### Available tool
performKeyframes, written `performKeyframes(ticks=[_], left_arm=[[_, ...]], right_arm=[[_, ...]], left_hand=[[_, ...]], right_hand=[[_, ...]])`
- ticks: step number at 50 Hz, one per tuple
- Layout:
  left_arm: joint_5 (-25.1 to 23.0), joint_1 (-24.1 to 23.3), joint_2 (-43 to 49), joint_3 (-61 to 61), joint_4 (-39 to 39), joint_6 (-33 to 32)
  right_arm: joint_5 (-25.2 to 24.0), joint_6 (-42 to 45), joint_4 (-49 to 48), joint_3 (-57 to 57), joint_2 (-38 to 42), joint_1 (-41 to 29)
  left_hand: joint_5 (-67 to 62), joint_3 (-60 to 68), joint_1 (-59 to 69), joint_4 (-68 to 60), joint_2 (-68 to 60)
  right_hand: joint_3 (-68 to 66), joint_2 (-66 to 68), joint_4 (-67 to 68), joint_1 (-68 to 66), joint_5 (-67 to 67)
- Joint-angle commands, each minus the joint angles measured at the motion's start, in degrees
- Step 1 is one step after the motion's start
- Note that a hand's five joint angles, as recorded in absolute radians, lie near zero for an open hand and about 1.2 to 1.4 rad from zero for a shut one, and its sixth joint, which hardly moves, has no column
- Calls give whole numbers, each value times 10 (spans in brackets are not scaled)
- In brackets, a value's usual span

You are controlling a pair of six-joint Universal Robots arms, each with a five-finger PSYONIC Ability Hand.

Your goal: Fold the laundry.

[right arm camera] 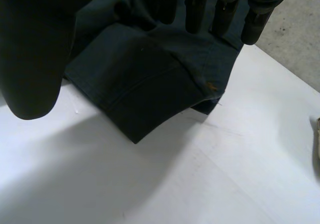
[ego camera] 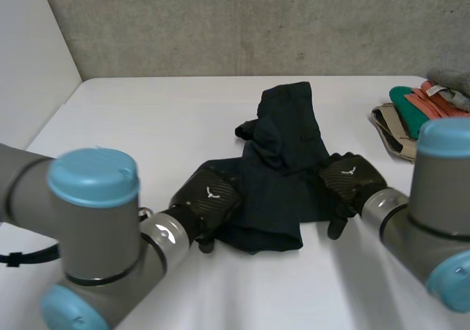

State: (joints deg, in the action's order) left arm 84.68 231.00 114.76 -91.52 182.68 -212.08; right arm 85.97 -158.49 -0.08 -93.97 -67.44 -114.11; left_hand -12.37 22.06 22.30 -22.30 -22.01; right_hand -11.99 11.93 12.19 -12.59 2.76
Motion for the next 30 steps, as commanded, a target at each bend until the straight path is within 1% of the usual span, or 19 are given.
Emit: performKeyframes(ticks=[1,3,4,5,6,7,8,11,12,15,16,18,20,23,24,25,26,27,30], left_arm=[[39,-3,68,41,25,-36],[39,-1,75,47,28,-38],[40,1,80,54,29,-38],[40,3,80,57,31,-37],[41,7,81,62,35,-35],[43,11,80,65,38,-33],[46,24,79,73,50,-22],[58,49,73,83,75,7],[71,72,72,92,91,31],[88,108,76,114,107,66],[100,132,83,131,110,87],[109,159,97,149,105,105],[122,190,119,174,75,126],[122,207,134,194,23,148],[110,210,140,203,-14,166],[101,210,142,207,-32,177],[88,210,141,209,-49,189],[59,208,136,214,-78,212],[18,207,121,209,-106,235]], right_arm=[[42,-6,-105,-9,51,-24],[50,-4,-120,-6,62,-28],[53,-2,-127,-4,67,-30],[60,-1,-139,-3,75,-31],[61,0,-146,-3,78,-31],[62,2,-153,-3,81,-31],[62,5,-167,-3,85,-31],[63,11,-188,-6,89,-32],[65,17,-200,-10,90,-33],[65,30,-215,-17,88,-33],[63,40,-223,-20,86,-34],[62,49,-227,-22,82,-34],[62,57,-230,-23,79,-34],[61,67,-229,-23,78,-34],[61,71,-229,-22,78,-34],[60,73,-230,-21,78,-34],[60,75,-230,-20,78,-34],[60,78,-229,-18,78,-34],[60,85,-229,-16,78,-34]], left_hand=[[-211,214,212,-212,-215],[-297,300,297,-297,-300],[-430,434,431,-431,-434],[-515,518,516,-516,-519],[-576,579,576,-576,-579],[-576,579,577,-577,-580],[-576,579,577,-577,-580],[-576,579,577,-577,-580],[-576,579,577,-577,-580],[-576,579,577,-577,-580],[-576,579,577,-577,-580],[-576,579,577,-577,-580],[-576,579,577,-577,-580],[-576,579,577,-577,-580],[-576,579,577,-577,-580],[-521,525,522,-522,-525],[-423,426,423,-423,-426],[-214,217,214,-214,-217],[-35,38,36,-36,-39]], right_hand=[[-37,38,35,-31,29],[-59,60,57,-53,51],[-89,90,87,-83,81],[-208,208,206,-202,200],[-287,288,285,-281,279],[-363,363,361,-357,355],[-495,496,493,-489,487],[-659,660,657,-653,651],[-680,680,678,-674,672],[-680,681,678,-674,672],[-680,681,678,-674,672],[-680,681,678,-674,672],[-680,681,678,-674,672],[-680,681,678,-674,672],[-680,681,678,-674,672],[-680,681,678,-674,672],[-680,681,678,-674,672],[-680,681,678,-674,672],[-680,681,678,-674,672]])
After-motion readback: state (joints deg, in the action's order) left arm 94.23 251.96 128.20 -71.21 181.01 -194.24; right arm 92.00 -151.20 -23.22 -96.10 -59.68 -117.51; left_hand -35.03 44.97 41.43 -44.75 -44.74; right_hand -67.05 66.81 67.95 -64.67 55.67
